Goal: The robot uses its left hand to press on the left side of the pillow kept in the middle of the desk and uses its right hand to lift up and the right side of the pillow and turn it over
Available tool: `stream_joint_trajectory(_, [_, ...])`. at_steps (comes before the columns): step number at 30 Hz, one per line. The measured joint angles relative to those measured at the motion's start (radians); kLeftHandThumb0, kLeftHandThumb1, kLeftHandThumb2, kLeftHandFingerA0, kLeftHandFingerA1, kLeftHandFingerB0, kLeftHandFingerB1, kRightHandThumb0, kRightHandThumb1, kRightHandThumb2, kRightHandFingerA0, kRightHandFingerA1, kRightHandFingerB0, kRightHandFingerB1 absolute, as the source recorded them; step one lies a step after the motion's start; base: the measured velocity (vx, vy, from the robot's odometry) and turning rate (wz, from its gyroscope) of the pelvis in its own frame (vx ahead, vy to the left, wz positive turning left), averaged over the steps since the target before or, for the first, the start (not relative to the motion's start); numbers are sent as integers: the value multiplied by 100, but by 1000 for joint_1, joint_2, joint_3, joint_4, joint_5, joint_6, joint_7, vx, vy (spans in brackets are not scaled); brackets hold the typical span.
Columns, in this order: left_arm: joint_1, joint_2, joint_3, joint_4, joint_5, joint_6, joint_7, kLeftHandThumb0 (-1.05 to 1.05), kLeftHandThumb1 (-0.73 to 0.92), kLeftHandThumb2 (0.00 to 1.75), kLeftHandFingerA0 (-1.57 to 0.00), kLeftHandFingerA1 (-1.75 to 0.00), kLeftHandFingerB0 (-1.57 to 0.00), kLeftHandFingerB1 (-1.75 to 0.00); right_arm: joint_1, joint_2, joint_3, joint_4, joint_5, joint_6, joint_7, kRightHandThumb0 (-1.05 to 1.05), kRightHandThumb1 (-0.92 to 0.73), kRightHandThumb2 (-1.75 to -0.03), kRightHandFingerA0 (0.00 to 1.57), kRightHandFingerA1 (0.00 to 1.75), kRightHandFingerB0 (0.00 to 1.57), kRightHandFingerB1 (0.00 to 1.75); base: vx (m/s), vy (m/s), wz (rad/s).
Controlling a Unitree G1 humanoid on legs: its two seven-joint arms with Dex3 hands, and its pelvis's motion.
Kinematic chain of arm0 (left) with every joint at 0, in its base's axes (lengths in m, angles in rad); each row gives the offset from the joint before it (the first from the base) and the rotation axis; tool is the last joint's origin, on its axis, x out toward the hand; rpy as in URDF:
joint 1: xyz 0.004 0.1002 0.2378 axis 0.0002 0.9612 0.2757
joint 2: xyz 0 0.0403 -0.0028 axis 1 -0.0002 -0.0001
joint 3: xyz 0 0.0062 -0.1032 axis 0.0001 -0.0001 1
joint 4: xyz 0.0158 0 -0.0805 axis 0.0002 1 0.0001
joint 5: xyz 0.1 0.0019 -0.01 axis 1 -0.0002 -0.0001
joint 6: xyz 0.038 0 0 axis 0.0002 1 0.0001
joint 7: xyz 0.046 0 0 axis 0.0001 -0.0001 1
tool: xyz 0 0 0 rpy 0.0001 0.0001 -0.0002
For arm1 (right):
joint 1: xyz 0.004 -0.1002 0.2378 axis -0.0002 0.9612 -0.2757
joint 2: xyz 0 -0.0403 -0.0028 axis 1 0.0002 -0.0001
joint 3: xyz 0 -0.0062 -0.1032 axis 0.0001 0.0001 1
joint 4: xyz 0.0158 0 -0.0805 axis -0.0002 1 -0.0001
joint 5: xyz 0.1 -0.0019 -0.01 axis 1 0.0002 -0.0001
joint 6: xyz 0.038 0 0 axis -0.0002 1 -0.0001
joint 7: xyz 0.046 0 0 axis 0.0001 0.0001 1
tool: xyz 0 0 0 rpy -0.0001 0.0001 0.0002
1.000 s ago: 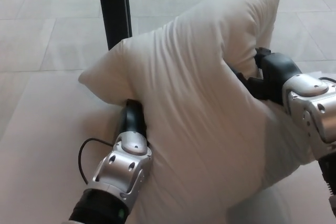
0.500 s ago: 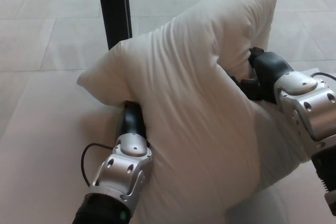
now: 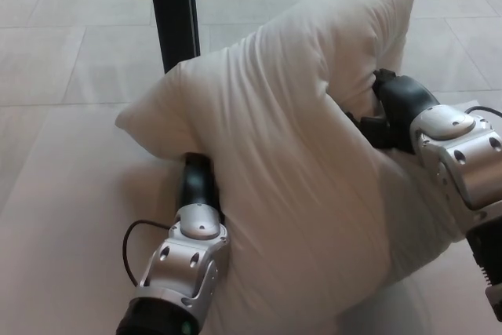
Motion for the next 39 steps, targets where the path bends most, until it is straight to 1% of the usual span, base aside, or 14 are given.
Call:
stream_joint_trajectory(1, [0, 1, -2, -1, 1, -1, 0, -56, 85, 65, -47, -75, -25, -38, 0, -1, -3, -4, 0, 1, 0, -71, -54, -57, 0, 20, 12, 28, 0, 0, 0])
stream_joint_trajectory(2, [1, 3, -8, -5, 2, -1, 0, -61, 91, 67, -46, -79, -34, -42, 2, -4, -18, -17, 2, 4, 2, -74, -43, -85, 0, 20, 6, 32, 0, 0, 0])
stream_joint_trajectory(6, [8, 34, -18, -45, -1, 20, -12, -44, 29, 82, 0, -56, -3, -51, 7, -26, -90, -54, 18, 8, 19, -71, -42, -86, 1, 34, 6, 35, 0, 0, 0])
stream_joint_trajectory(7, [15, 48, -20, -66, -4, 28, -21, -56, 47, 55, 0, -62, -11, -38, 8, -33, -117, -62, 27, 10, 26, -77, -46, -86, 2, 30, 9, 34, 0, 0, 0])
stream_joint_trajectory(10, [39, 99, -20, -123, -18, 49, -55, -48, 31, 80, 0, -57, -2, -46, 13, -54, -207, -78, 60, 21, 45, -66, -61, -61, 0, 34, 13, 26, 0, 0, 0])
stream_joint_trajectory(11, [46, 113, -19, -139, -23, 53, -66, -56, 48, 56, -1, -65, -7, -32, 15, -61, -231, -81, 69, 24, 50, -65, -63, -59, 0, 29, 10, 27, 0, 0, 0])
stream_joint_trajectory(14, [67, 156, -17, -185, -43, 65, -104, -36, 32, 90, -3, -54, 0, -52, 22, -83, -308, -82, 98, 31, 71, -80, -49, -87, 0, 29, 2, 30, 0, 0, 0])
stream_joint_trajectory(20, [114, 232, 6, -281, -94, 93, -192, -34, 32, 89, -3, -54, 0, -51, 56, -130, -434, -87, 155, 41, 123, -76, -49, -88, 2, 36, 9, 33, 0, 0, 0])
stream_joint_trajectory(22, [127, 252, 21, -313, -114, 104, -221, -53, 49, 58, -2, -44, -10, -28, 73, -145, -468, -93, 174, 46, 139, -70, -47, -88, 0, 32, 4, 25, 0, 0, 0])
stream_joint_trajectory(25, [150, 279, 52, -355, -146, 117, -265, -60, 43, 86, -1, -44, 0, -30, 99, -175, -516, -101, 202, 55, 166, -92, -65, -102, 0, 20, 0, 6, 0, 0, 0])
stream_joint_trajectory(29, [184, 319, 108, -409, -196, 133, -329, -59, 73, 64, -4, -48, -7, -24, 145, -234, -578, -115, 243, 63, 214, -104, -81, -117, 0, 12, 0, 0, 0, 0, 0])
stream_joint_trajectory(32, [216, 353, 187, -458, -243, 158, -367, -34, 57, 109, -4, -54, 0, -50, 191, -318, -630, -114, 270, 65, 263, -105, -80, -118, 0, 10, 0, 0, 0, 0, 0])
stream_joint_trajectory(35, [246, 391, 273, -503, -283, 187, -389, -75, 56, 98, -1, -48, -1, -24, 241, -411, -690, -110, 293, 65, 306, -104, -82, -118, 0, 10, 0, 0, 0, 0, 0])
stream_joint_trajectory(39, [282, 445, 408, -539, -341, 215, -422, -70, 60, 99, 0, -46, -4, -29, 310, -538, -782, -74, 318, 62, 363, -95, -69, -112, 2, 23, 12, 11, 0, 0, 0])
